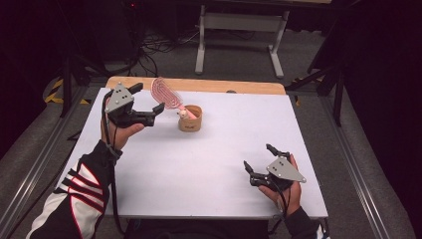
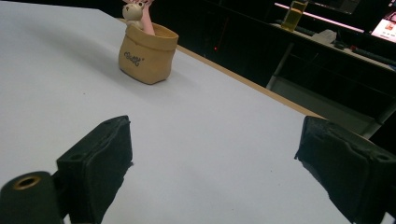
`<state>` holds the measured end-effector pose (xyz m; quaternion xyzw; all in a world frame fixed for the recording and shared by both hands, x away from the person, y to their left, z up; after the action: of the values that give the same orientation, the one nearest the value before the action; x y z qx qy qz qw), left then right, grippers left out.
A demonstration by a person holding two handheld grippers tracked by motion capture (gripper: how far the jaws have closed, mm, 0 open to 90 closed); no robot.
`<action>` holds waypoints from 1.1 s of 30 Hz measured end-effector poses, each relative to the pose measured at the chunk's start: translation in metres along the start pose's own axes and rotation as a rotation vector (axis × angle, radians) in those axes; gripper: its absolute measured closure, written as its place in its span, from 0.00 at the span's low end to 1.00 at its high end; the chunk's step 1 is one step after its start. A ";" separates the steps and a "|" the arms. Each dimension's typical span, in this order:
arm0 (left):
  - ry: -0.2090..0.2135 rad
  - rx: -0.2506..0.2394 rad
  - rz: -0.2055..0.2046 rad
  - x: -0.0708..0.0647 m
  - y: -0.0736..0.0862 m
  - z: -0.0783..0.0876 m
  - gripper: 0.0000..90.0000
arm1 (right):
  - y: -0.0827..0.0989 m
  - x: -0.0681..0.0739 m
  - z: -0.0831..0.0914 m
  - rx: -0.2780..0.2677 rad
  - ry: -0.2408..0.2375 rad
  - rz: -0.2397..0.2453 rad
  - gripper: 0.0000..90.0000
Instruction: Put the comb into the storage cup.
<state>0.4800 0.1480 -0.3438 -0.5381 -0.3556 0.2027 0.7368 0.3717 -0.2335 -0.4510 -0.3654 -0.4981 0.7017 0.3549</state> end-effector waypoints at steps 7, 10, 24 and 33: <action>0.020 0.011 -0.043 -0.012 0.000 0.003 0.09 | -0.001 0.001 0.001 -0.001 0.000 0.008 0.12; 0.031 0.007 -0.049 -0.015 -0.001 0.005 0.09 | -0.001 0.000 0.001 -0.004 0.004 0.001 0.12; 0.049 -0.021 -0.090 -0.029 -0.004 0.014 0.09 | -0.004 0.001 0.003 -0.015 0.006 0.001 0.12; 0.077 -0.023 -0.110 -0.037 -0.002 0.020 0.08 | -0.005 0.002 0.004 -0.022 0.009 0.005 0.12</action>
<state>0.4406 0.1350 -0.3501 -0.5337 -0.3581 0.1370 0.7538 0.3681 -0.2327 -0.4451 -0.3738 -0.5032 0.6955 0.3512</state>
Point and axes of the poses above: each handheld gripper's, and its own axes: z roughly backward along the jaws, y roughly out of its underside, x roughly to its left, the point moved 5 cm from there along -z, roughly forward along the jaws, and after that the axes turned 9 degrees about -z, right-handed, at the moved point
